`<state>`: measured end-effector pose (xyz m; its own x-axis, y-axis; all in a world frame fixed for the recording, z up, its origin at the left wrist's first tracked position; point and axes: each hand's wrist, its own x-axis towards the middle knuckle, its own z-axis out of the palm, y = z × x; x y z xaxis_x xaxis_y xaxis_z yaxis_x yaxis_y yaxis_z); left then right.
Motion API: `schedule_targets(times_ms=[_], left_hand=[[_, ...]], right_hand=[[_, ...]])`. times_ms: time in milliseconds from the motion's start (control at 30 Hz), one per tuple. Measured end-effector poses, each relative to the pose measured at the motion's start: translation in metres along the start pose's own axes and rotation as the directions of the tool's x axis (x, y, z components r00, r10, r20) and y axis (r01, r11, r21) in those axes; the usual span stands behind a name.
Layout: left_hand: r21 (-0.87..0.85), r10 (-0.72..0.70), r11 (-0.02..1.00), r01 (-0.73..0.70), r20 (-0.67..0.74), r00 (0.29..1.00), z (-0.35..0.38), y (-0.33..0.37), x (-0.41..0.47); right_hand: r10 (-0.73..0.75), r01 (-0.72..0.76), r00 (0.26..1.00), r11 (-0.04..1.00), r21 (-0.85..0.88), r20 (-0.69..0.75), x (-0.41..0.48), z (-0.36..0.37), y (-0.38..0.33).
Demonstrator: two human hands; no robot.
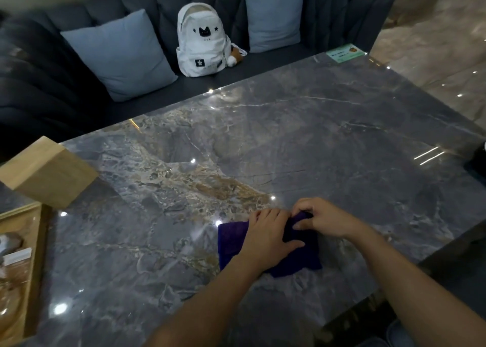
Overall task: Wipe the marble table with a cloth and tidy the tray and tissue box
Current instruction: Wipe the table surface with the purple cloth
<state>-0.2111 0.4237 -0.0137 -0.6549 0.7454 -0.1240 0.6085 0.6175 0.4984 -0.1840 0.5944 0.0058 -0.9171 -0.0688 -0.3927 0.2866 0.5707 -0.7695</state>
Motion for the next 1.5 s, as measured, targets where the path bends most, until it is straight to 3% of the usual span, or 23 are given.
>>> schedule_targets(times_ms=[100, 267, 367, 433, 567, 700, 767, 833, 967, 1033, 1233, 1300, 1400, 1500], left_hand=[[-0.146, -0.083, 0.987, 0.073, -0.065, 0.994, -0.011, 0.007, 0.012], [-0.4, -0.26, 0.892, 0.211, -0.073, 0.963, -0.03, -0.001, 0.017], [-0.563, -0.337, 0.795, 0.226, -0.101, 0.936, -0.045, -0.004, 0.015], [-0.632, -0.37, 0.746, 0.209, -0.133, 0.92, -0.053, -0.008, 0.011], [-0.687, -0.414, 0.708, 0.164, -0.216, 0.884, -0.068, -0.016, 0.004], [-0.752, -0.459, 0.64, 0.158, -0.209, 0.864, -0.079, -0.022, -0.009], [-0.799, -0.493, 0.577, 0.17, -0.175, 0.852, -0.084, -0.023, -0.021], [-0.874, -0.531, 0.448, 0.188, -0.092, 0.842, -0.09, -0.02, -0.037], [-0.929, -0.439, 0.199, 0.311, 0.199, 0.876, -0.094, -0.006, -0.075], [-0.931, -0.422, 0.106, 0.35, 0.277, 0.864, -0.086, -0.002, -0.084], [-0.957, -0.703, -0.006, 0.29, 0.211, 0.679, -0.056, -0.009, -0.067], [-0.972, -0.766, 0.017, 0.236, 0.14, 0.628, -0.052, -0.011, -0.06], [-0.977, -0.766, 0.094, 0.192, 0.053, 0.641, -0.052, -0.005, -0.055], [-0.978, -0.738, 0.123, 0.169, 0.024, 0.674, -0.054, -0.003, -0.057]], right_hand=[[-0.035, 0.036, 0.999, 0.997, 0.062, -0.018, 0.005, -0.006, -0.005], [0.029, -0.044, 0.999, 0.916, 0.399, 0.045, -0.002, 0.002, -0.003], [0.028, -0.047, 0.998, 0.926, 0.375, 0.055, 0.004, 0.006, 0.01], [0.035, -0.029, 0.999, 0.929, 0.37, -0.011, 0.009, 0.009, 0.017], [0.055, -0.005, 0.994, 0.891, 0.455, -0.097, 0.016, 0.011, 0.016], [0.022, 0.022, 0.996, 0.886, 0.463, -0.088, 0.018, 0.0, 0.002], [-0.038, 0.028, 0.999, 0.892, 0.451, 0.014, 0.015, -0.013, -0.006], [-0.103, 0.019, 0.978, 0.909, 0.416, 0.18, 0.008, -0.028, -0.016], [-0.111, -0.051, 0.85, 0.956, 0.29, 0.515, -0.005, -0.054, -0.038], [-0.094, -0.066, 0.82, 0.965, 0.255, 0.565, -0.005, -0.055, -0.045], [0.111, -0.143, 0.96, 0.983, 0.112, 0.256, 0.027, -0.009, -0.047], [0.123, -0.163, 0.972, 0.967, 0.196, 0.199, 0.031, 0.01, -0.054], [0.107, -0.163, 0.982, 0.892, 0.422, 0.153, 0.03, 0.035, -0.068], [0.07, -0.158, 0.978, 0.859, 0.488, 0.194, 0.025, 0.043, -0.08]])
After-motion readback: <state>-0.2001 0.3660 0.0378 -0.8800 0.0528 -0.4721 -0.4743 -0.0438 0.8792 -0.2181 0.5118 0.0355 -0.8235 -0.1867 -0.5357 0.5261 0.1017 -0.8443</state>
